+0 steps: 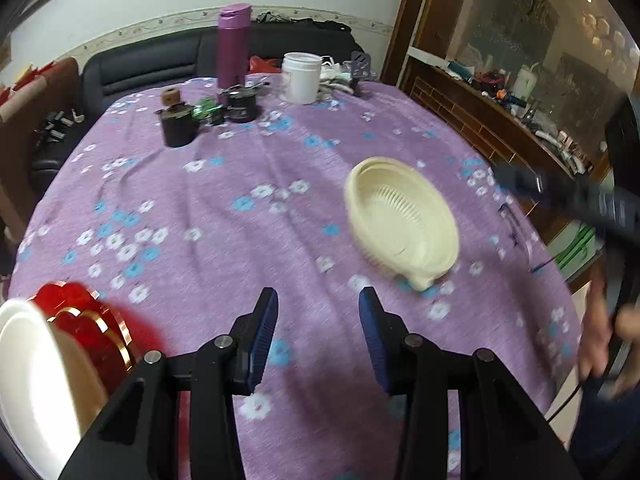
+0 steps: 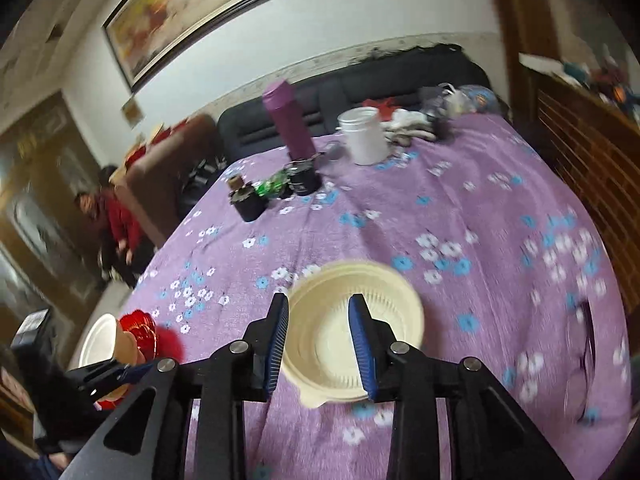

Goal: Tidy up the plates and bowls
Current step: 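Grasp the strainer bowl rim with the left tool while the right tool releases it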

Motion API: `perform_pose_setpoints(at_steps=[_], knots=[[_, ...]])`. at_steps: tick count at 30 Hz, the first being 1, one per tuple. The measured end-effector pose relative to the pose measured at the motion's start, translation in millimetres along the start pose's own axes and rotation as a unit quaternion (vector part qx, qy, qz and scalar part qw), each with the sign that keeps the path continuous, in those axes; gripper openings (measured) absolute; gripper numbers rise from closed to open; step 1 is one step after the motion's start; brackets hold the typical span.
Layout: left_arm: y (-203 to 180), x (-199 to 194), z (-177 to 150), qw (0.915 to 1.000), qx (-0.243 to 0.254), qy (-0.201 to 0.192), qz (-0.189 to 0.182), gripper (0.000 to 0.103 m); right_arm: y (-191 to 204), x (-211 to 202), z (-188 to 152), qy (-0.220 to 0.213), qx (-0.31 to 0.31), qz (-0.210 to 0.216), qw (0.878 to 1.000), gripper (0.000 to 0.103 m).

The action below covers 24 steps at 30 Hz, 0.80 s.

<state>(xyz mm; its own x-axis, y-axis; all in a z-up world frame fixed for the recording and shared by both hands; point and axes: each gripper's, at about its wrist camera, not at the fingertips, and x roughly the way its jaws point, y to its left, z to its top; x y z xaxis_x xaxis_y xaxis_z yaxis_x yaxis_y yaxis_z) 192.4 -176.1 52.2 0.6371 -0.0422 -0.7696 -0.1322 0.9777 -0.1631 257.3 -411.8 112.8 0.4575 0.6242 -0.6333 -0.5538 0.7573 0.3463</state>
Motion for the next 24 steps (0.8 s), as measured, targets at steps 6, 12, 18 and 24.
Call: perform_pose_setpoints(at_steps=[6, 12, 18, 24], knots=[[-26, 17, 55, 0.9997, 0.019, 0.004, 0.017, 0.045, -25, -20, -23, -0.016, 0.048, 0.010, 0.999, 0.035], [-46, 89, 122, 0.9955, 0.063, 0.070, 0.007, 0.051, -32, -20, -47, -0.003, 0.063, 0.042, 0.997, 0.035], [-49, 154, 142, 0.9889, 0.083, 0.123, 0.008, 0.051, -44, -27, -65, 0.004, 0.071, 0.050, 0.996, 0.035], [-50, 173, 128, 0.9866, 0.059, 0.151, -0.022, 0.013, -48, -17, -78, 0.031, 0.084, 0.058, 0.994, 0.035]])
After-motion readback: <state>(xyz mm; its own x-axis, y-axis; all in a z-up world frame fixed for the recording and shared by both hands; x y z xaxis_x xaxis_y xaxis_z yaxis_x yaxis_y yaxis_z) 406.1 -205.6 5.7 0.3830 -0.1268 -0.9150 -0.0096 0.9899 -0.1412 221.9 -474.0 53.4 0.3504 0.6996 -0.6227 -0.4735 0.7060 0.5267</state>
